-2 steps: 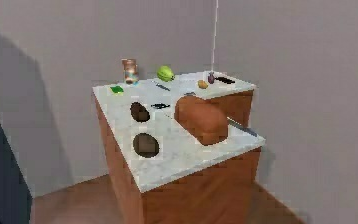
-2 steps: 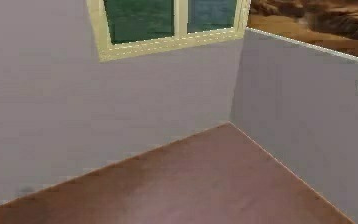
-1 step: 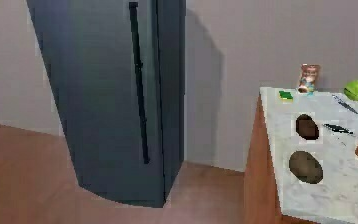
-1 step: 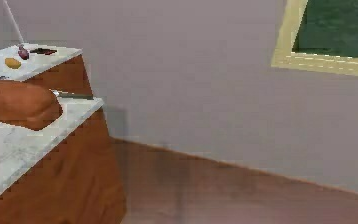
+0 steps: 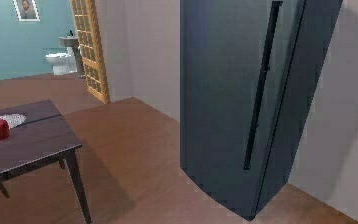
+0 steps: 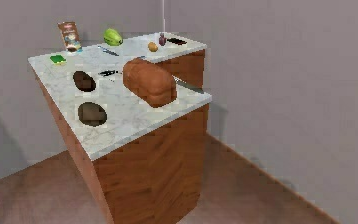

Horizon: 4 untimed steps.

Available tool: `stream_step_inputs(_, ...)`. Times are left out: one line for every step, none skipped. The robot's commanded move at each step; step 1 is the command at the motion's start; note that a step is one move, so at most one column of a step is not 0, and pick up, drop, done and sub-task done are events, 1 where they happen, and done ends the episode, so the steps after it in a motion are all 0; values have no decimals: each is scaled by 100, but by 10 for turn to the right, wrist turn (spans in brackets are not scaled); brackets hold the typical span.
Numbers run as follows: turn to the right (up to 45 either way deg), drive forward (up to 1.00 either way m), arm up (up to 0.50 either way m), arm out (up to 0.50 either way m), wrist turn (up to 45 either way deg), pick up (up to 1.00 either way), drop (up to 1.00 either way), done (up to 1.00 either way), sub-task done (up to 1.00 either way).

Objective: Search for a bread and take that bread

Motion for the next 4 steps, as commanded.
stream_step_inputs(0, 0, 50, 0, 0, 0, 0, 0, 0)
stream_step_inputs(0, 0, 38, 0, 0, 0, 0, 0, 0)
stream_step_inputs(0, 0, 0, 46, 0, 0, 0, 0, 0)
stream_step_inputs(0, 0, 0, 0, 450, 0, 0, 0, 0)
